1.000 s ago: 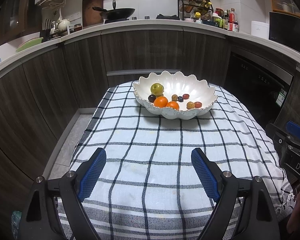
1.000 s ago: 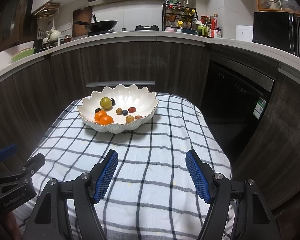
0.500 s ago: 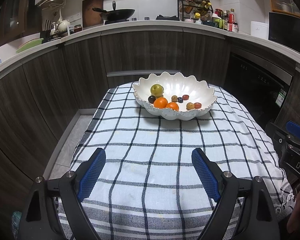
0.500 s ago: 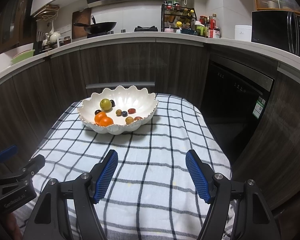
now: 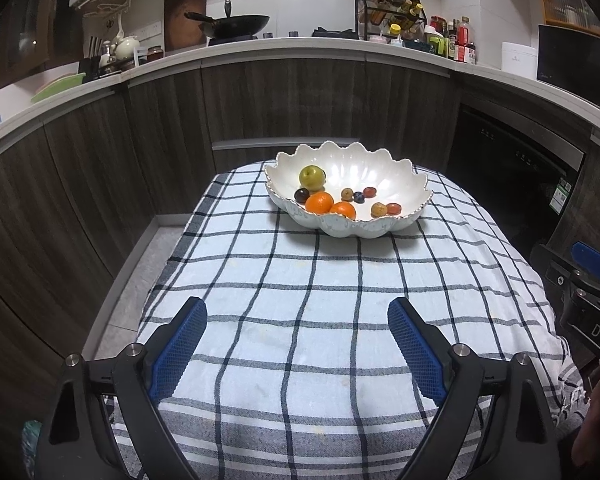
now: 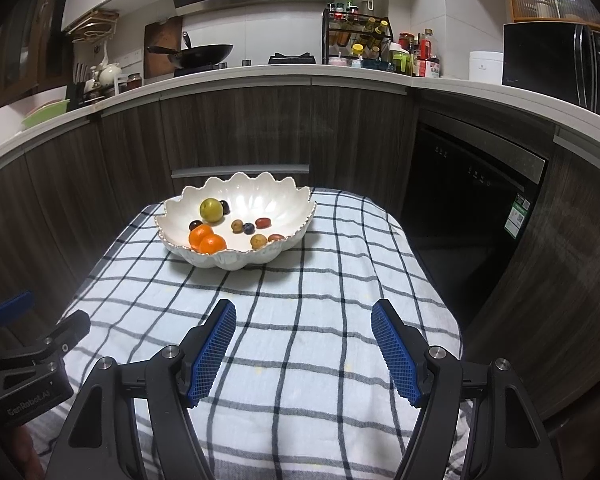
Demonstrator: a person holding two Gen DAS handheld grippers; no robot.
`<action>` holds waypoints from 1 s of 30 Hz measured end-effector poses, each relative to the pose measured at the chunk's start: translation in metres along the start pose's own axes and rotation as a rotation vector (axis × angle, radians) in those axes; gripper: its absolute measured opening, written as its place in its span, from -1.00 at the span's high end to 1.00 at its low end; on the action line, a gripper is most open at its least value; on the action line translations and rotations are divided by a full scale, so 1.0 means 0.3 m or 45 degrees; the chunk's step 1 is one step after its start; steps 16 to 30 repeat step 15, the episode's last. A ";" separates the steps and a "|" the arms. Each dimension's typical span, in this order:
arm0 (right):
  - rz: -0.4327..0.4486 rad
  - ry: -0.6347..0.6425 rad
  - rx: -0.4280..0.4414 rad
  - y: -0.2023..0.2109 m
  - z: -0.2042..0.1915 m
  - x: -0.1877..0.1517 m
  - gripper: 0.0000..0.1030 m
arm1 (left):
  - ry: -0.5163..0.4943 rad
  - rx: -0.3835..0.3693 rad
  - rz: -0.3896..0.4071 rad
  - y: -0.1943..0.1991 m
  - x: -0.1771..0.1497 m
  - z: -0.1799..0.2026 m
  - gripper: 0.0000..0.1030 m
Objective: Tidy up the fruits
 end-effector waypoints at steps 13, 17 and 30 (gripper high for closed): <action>0.001 -0.003 -0.001 0.001 0.006 0.000 -0.38 | -0.015 0.006 0.010 0.001 -0.004 0.002 -0.95; 0.001 -0.005 -0.003 0.000 0.008 0.001 -0.38 | -0.020 0.010 0.007 -0.001 -0.005 0.003 -0.97; 0.001 -0.005 -0.003 0.000 0.008 0.001 -0.38 | -0.020 0.010 0.007 -0.001 -0.005 0.003 -0.97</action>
Point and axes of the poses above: each gripper's, at about its wrist camera, not at the fingertips, and y roughly against the way its jaws point, z to its right, x to its top, the point moved 7 cm from there along -y, roughly the way its jaws point, and after that the axes turned 14 degrees about z, right-handed, at the moved point
